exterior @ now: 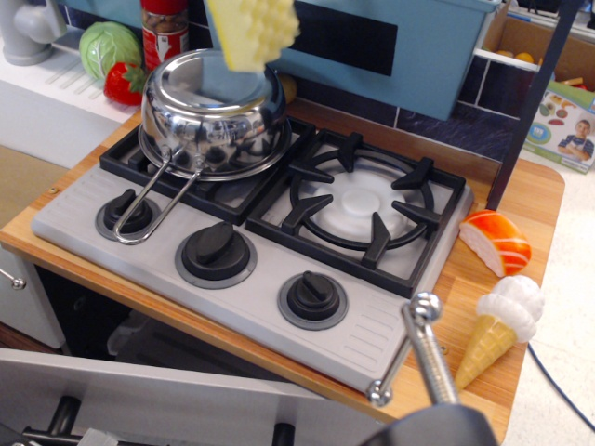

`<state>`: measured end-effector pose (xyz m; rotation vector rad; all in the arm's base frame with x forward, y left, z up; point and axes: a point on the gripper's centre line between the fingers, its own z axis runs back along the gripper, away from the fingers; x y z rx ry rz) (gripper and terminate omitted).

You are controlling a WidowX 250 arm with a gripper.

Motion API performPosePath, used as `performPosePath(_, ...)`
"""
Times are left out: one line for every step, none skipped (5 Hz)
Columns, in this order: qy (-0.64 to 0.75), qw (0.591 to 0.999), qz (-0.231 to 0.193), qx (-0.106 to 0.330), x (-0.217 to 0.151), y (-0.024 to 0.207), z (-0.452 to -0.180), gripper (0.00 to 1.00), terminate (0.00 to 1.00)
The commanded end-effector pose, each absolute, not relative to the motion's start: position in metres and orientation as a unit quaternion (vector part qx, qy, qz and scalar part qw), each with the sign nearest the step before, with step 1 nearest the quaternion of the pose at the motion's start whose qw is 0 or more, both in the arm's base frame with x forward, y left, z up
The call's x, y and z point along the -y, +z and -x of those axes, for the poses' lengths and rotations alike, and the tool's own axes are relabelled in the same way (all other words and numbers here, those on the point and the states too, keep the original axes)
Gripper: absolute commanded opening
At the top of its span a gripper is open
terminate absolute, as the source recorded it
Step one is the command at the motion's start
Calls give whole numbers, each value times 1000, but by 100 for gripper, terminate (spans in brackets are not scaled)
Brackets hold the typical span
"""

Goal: Wipe pot with sponge

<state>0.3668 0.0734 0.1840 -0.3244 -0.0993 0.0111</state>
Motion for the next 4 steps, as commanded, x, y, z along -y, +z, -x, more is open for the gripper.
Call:
performPosePath(-3, 988, 144, 62, -82, 168, -374, 0, 0)
performPosePath(23, 989, 137, 54, -92, 165, -374, 0, 0)
performPosePath(48, 993, 103, 32, -116, 175, -371, 0, 0)
performPosePath(55, 995, 76, 15, -136, 180, -363, 0, 100)
